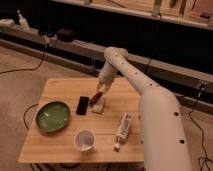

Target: Place the pepper on the white sponge

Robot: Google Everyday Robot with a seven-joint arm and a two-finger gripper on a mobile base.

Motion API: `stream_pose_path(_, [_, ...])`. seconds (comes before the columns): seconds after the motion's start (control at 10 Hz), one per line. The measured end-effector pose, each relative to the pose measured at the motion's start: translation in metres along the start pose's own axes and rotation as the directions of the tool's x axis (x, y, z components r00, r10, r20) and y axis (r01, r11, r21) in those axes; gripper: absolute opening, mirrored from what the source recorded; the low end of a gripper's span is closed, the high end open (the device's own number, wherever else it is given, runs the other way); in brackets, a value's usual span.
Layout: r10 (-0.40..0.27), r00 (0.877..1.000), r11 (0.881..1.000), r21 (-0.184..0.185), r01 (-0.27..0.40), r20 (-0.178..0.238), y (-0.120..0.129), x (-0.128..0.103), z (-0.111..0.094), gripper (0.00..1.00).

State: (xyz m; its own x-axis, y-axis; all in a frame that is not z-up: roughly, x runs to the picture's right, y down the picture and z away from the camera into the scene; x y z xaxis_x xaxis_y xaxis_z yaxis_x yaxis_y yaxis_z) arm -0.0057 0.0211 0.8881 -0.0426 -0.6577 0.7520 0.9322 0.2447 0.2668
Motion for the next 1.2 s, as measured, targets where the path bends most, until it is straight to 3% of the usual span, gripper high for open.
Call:
stream_pose_path(0.2, [-0.012, 1.0, 1.0, -0.015, 0.012, 0.008, 0.007, -0.007, -0.002, 0.38])
stream_pose_path(0.6, [-0.045, 0.998, 0.994, -0.099, 0.048, 0.038, 0.025, -0.027, 0.005, 0.38])
stream_pose_path(0.7, [-0.045, 0.998, 0.994, -0.099, 0.048, 0.038, 0.025, -0.027, 0.005, 0.38])
stream_pose_path(0.8, [-0.078, 0.992, 0.99, -0.112, 0.09, 0.101, 0.016, -0.046, 0.03, 0.38])
stream_pose_path(0.9, [-0.078, 0.993, 0.99, -0.107, 0.088, 0.091, 0.014, -0.042, 0.032, 0.39])
stream_pose_path(1.0, [-0.065, 0.996, 0.992, -0.101, 0.07, 0.053, 0.014, -0.03, 0.03, 0.44])
stream_pose_path(1.2, [-0.031, 0.999, 0.996, -0.087, 0.03, -0.014, 0.013, -0.007, 0.024, 0.6])
